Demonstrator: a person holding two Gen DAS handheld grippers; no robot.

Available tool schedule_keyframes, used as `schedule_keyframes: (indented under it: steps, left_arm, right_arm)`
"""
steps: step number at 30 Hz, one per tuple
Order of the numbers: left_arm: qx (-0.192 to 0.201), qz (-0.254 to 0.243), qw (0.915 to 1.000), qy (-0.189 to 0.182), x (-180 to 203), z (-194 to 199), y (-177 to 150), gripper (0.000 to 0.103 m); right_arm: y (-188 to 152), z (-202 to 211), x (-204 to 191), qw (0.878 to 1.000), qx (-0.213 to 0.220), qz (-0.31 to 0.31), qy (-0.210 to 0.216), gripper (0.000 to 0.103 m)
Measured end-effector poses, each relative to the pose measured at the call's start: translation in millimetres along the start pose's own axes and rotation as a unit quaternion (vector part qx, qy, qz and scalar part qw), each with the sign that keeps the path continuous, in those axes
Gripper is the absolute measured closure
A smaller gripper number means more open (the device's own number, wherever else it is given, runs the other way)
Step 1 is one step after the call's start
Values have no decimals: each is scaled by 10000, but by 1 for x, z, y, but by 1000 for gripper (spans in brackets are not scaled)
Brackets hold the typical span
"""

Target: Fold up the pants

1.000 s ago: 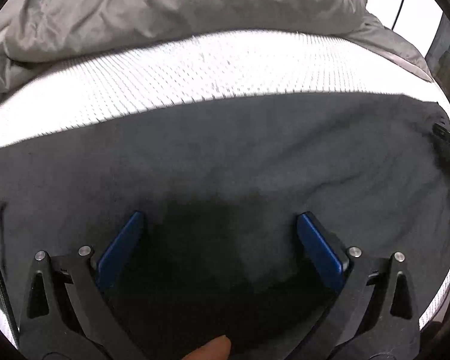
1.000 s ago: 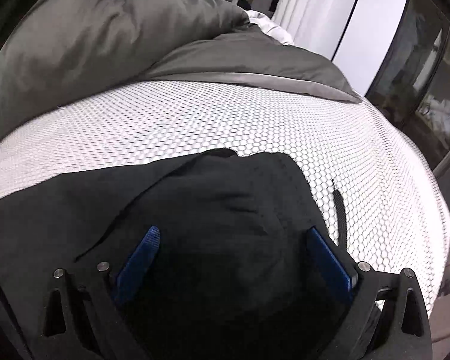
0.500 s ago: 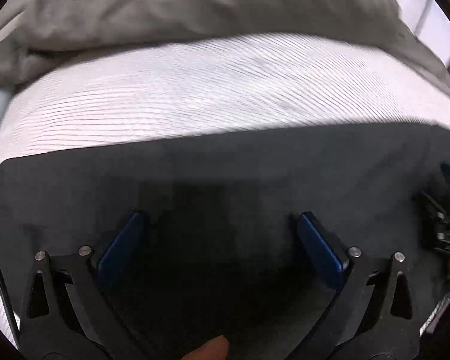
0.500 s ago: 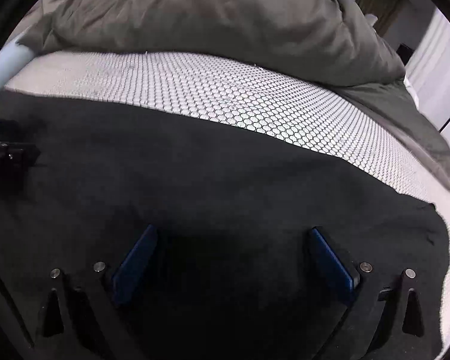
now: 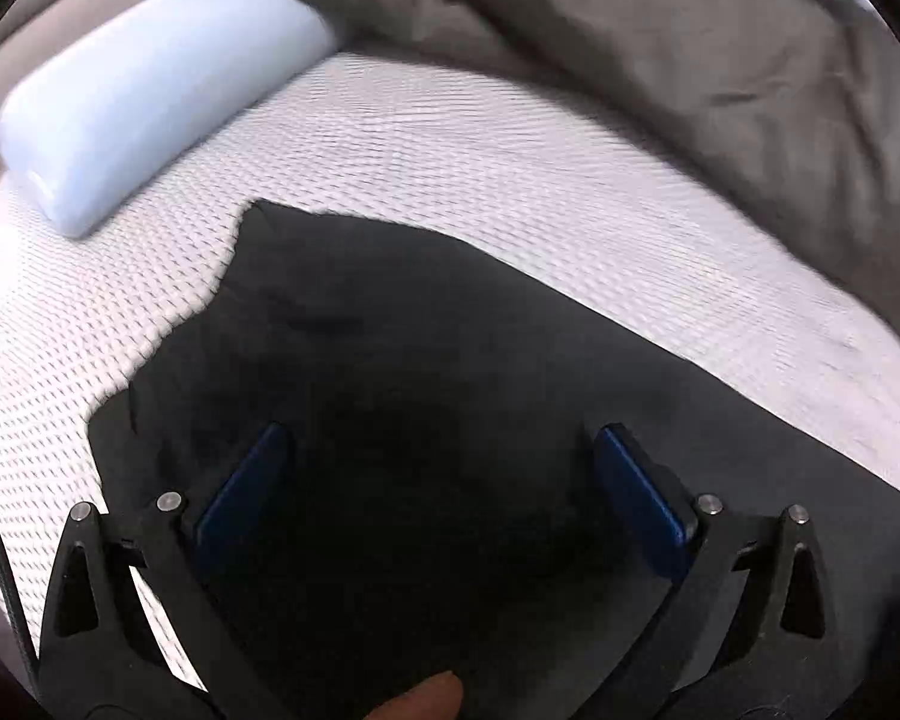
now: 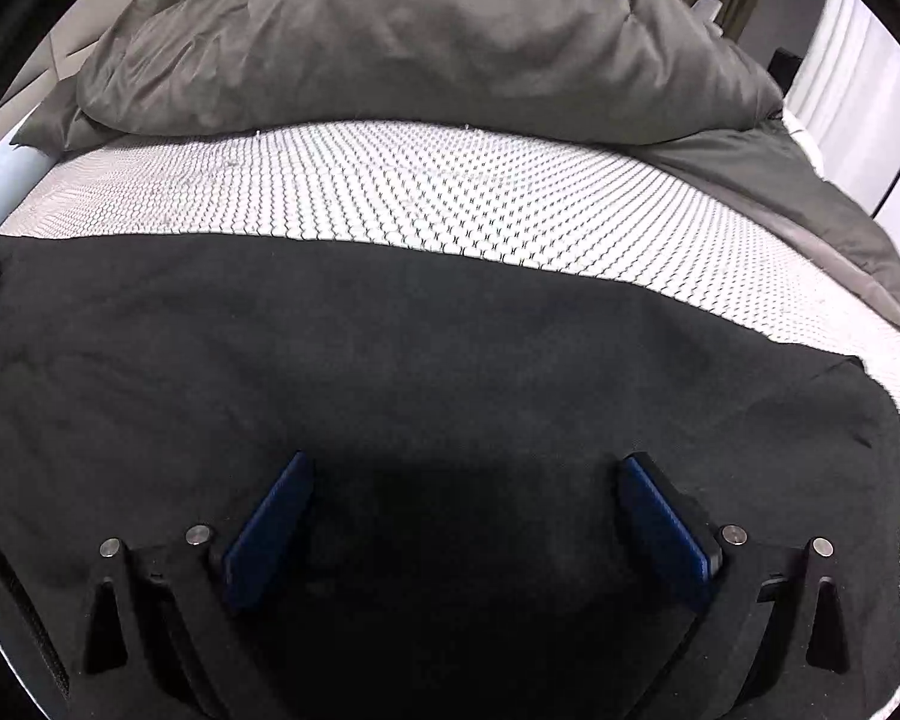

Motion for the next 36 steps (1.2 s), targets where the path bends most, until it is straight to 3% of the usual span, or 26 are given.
schedule_keyframes:
  steps: [3, 5, 9, 12, 16, 21, 24, 26, 27, 29, 32, 34, 36]
  left_arm:
    - [315, -439, 9967, -600, 34, 41, -35, 1]
    - [394, -1051, 9896, -902, 68, 58, -58, 1]
    - [509, -2332, 9676, -827, 117, 69, -101, 1]
    - [217, -2502, 9657, -660, 122, 52, -120, 1]
    - [-7, -2168, 9729, -801, 101, 39, -119, 1]
    - [-17, -2014, 9775, -623, 88, 34, -111, 1]
    - [-52, -1999, 9783, -549, 90, 36, -114, 1]
    - [-44, -2001, 9784, -519, 91, 39, -117, 1]
    - [-43, -2012, 9783, -497, 87, 30, -107, 1]
    - [-24, -2015, 9785, -443, 88, 29, -104, 1]
    - [41, -1939, 9791, -611, 91, 41, -105, 1]
    - [195, -1936, 9766, -919, 100, 53, -105, 1]
    - [251, -2033, 9743, -941, 109, 56, -103, 1]
  right_arm:
    - [-6, 19, -26, 9990, 174, 116, 404, 1]
    - [-9, 31, -52, 9970, 273, 308, 657, 1]
    - [-26, 41, -106, 9924, 306, 879, 806, 1]
    - [-40, 34, -118, 9906, 239, 1253, 502, 1]
    - [-49, 38, -78, 9938, 155, 1048, 325, 1]
    - [-75, 51, 31, 9924, -82, 1008, -700, 1]
    - [-98, 56, 105, 9926, -274, 250, -1159, 1]
    - [-117, 57, 162, 9825, -366, -408, -1781, 1]
    - [-124, 59, 177, 9828, -303, -777, -1647, 0]
    - [-127, 61, 183, 9832, -225, -1137, -1409, 1]
    - [-114, 72, 160, 9840, -98, -620, -1668, 0]
    - [-96, 80, 139, 9889, 230, -464, -1396, 0]
    - [-70, 83, 115, 9925, 486, -353, -1064, 0]
Point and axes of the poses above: each gripper's, at about its wrist camera, not at the fingertips, and z roughly against the way its jaws point, x to its right, y to its top, the point moved 6 cm from there along -z, roughly the way its jaws point, and after that the axes turned 2 degrees about y, right-handed, at the moved point
